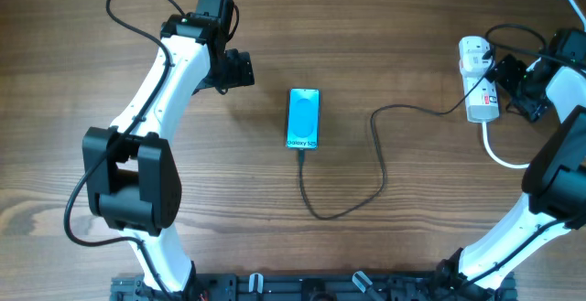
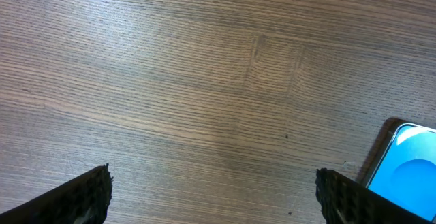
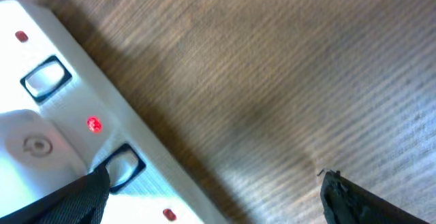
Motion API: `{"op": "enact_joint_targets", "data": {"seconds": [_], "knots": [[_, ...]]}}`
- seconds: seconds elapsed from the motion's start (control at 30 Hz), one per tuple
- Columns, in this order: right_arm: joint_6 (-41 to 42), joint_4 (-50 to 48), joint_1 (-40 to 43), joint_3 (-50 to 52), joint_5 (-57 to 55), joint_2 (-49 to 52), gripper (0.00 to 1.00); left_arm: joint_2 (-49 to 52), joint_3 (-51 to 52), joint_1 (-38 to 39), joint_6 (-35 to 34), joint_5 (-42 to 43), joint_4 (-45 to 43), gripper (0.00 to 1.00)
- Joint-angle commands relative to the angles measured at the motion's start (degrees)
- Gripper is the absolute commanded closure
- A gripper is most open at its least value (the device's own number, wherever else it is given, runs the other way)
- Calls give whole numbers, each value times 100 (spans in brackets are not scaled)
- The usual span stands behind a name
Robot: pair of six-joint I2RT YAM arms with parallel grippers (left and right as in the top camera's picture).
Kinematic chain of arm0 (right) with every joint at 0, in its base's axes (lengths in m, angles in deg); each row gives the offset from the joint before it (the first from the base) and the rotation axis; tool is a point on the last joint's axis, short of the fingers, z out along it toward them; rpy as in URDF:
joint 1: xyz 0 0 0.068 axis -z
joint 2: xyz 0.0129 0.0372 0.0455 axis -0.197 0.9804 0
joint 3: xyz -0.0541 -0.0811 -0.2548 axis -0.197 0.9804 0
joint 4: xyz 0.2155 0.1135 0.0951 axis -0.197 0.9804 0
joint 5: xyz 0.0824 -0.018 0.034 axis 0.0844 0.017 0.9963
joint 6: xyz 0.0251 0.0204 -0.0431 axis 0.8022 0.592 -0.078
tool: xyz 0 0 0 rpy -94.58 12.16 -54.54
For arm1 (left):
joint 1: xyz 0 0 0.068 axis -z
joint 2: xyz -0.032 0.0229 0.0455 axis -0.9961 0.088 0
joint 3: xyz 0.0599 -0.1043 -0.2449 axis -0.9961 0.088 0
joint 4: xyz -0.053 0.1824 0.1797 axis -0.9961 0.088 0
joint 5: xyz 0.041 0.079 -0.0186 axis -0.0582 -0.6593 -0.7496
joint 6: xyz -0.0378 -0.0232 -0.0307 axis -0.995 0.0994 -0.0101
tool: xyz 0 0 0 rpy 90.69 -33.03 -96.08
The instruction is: Plug charger to phone and switch on socket
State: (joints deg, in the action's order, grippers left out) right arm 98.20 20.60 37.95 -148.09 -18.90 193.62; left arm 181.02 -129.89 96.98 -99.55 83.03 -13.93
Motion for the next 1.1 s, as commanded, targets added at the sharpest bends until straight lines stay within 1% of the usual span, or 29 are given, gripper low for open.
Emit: {"op": "enact_joint_targets", "data": {"seconds": [0.0, 0.07, 0.23, 0.33, 0.43, 0.57, 0.6, 0.63, 0.73, 0.9, 1.0, 1.07], "knots": [[31, 487, -85, 125, -125, -92, 0, -31, -26, -26, -55, 50, 0, 0], [35, 776, -4, 125, -138, -328, 0, -31, -26, -26, -55, 50, 0, 0], [125, 1770, 125, 125, -138, -1316, 0, -31, -26, -26, -55, 50, 2, 0], [125, 2459, 122, 127, -136, -2068, 0, -31, -26, -26, -55, 50, 2, 0], [118, 3110, 48, 133, -83, -3067, 0, -31, -26, -26, -55, 50, 0, 0], [83, 3965, -286, 133, 767, -4118, 0, -31, -26, -26, -55, 50, 0, 0], [79, 4291, -551, 133, 920, -4481, 0, -31, -26, -26, -55, 50, 0, 0], [74, 4395, -710, 133, 927, -4645, 0, -31, -26, -26, -55, 50, 0, 0], [-24, 4612, -1178, 133, 946, -4992, 0, -31, -26, -26, -55, 50, 0, 0], [-7, 5158, -1825, 138, 949, -5289, 0, -31, -26, -26, -55, 50, 0, 0], [33, 5442, -1902, 138, 946, -5298, 1, -31, -26, -26, -55, 50, 0, 0], [37, 5405, -1902, 138, 949, -5294, 0, -31, -26, -26, -55, 50, 0, 0]]}}
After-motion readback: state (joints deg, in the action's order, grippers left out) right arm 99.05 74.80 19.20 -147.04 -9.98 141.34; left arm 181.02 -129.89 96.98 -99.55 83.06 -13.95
